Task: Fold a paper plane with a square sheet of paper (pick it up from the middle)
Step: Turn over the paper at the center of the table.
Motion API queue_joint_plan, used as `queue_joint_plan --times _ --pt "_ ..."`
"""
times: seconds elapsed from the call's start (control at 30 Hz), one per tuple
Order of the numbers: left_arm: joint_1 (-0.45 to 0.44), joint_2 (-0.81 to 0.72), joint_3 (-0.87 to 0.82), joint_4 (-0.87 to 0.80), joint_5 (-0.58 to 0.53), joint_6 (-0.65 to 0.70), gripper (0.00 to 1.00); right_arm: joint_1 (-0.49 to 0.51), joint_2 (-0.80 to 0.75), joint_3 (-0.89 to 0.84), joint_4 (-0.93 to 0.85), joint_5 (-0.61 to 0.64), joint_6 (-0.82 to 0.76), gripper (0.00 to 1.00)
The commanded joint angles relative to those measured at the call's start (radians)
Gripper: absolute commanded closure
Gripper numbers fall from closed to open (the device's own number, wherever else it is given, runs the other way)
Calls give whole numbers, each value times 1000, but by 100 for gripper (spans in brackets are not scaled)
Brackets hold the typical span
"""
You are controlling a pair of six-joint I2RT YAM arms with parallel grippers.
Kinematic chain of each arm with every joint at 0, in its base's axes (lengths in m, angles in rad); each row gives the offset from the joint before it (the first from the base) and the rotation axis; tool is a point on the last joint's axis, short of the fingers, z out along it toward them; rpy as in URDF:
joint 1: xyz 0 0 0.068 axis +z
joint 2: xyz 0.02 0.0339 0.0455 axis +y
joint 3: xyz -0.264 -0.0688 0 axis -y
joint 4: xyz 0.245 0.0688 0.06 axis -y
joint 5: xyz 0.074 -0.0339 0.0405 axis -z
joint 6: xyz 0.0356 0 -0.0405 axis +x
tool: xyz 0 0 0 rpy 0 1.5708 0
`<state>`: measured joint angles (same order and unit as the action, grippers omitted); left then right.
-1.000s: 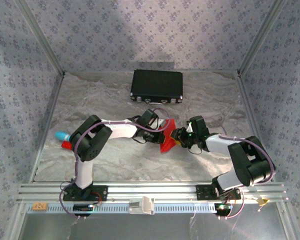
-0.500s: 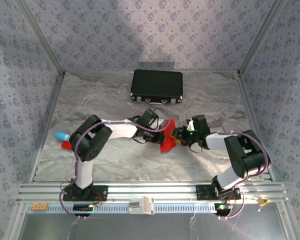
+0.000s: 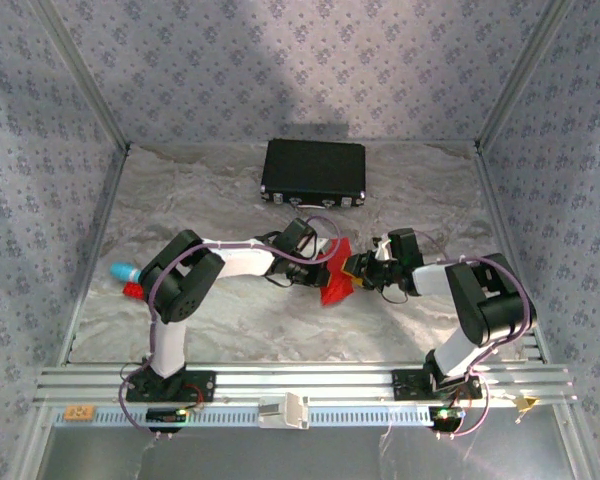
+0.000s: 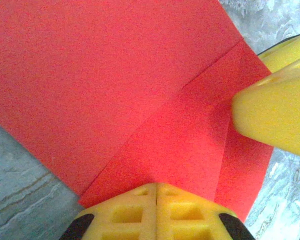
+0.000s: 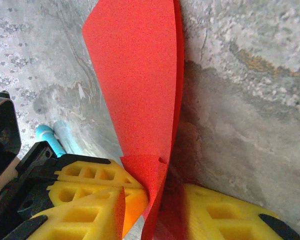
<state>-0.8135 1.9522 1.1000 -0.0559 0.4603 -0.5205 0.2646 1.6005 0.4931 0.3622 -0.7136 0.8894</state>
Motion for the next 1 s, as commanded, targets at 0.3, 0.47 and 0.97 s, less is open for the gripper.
queue_joint_plan --times 0.3,0.47,0.97 --pt "-2 -12 -28 -27 5 -10 94 -13 -33 -8 -5 -32 -64 64" --pt "-1 -16 -28 -28 4 -10 94 -16 -28 -4 19 -64 -55 63" --pt "-1 -23 -32 -28 0 -12 94 2 -36 19 -14 -67 -63 58"
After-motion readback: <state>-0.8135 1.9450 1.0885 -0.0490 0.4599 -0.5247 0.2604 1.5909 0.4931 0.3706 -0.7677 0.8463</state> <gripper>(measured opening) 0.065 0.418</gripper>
